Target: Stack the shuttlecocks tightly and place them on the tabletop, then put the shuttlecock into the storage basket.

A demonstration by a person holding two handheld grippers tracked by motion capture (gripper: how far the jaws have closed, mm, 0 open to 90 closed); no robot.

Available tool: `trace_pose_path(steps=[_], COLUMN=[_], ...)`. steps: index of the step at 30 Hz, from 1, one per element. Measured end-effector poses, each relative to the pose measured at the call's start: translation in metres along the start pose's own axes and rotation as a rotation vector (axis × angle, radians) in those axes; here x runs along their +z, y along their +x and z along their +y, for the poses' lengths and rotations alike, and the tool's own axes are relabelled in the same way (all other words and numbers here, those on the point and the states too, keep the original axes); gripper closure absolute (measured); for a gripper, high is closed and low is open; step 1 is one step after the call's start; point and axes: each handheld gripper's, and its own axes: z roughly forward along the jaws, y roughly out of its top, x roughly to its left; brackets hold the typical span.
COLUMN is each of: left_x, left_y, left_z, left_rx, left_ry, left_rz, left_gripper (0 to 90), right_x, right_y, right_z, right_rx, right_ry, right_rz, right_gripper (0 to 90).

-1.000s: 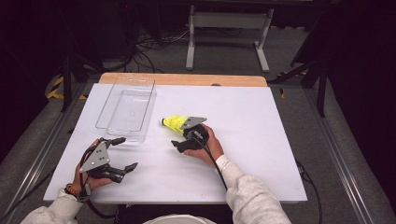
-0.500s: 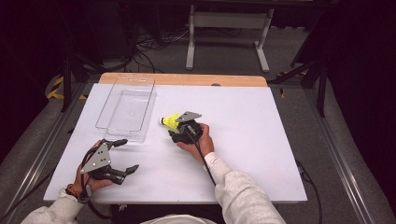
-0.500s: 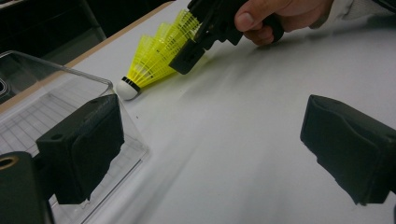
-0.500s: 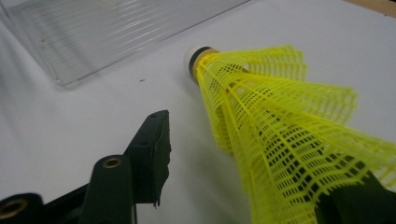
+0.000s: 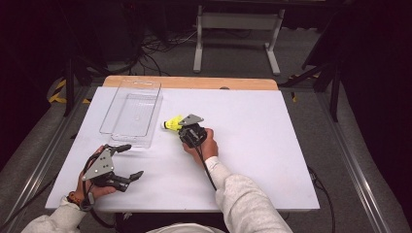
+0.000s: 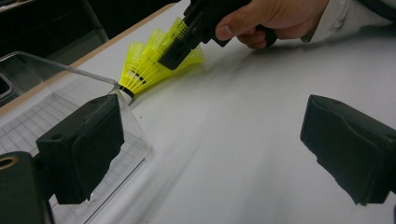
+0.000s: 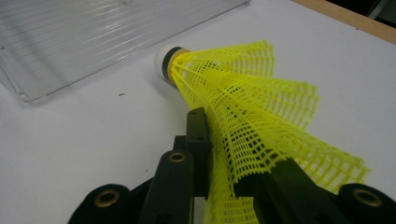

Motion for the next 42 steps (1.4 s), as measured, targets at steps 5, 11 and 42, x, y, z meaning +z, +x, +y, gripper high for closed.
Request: trace_pose_path(steps=[5,11,42], left_x=[-0.001,0.0,-0.014], left_y=[0.001,0.003,0.003], left_z=[-0.001,-0.001,-0.006], left_rx=[-0.007,-0.011,-0.036], left_ry=[-0.002,-0.006,-0.007], left_rz=[0.002,0.002,0.046], left_gripper=[7.0,7.0,7.0], right_x=[-0.001,-0.002,-0.042], right_y=[-0.001,-0.004,-0.023], right_z=[0.001,0.001,-0.003], right_rx=[0.005,0.011,0.076], right_ry=[-0.012,-0.018,-0.133], right_rz=[0.012,0.043,0.101], right_gripper=[83.7,87.9,88.2])
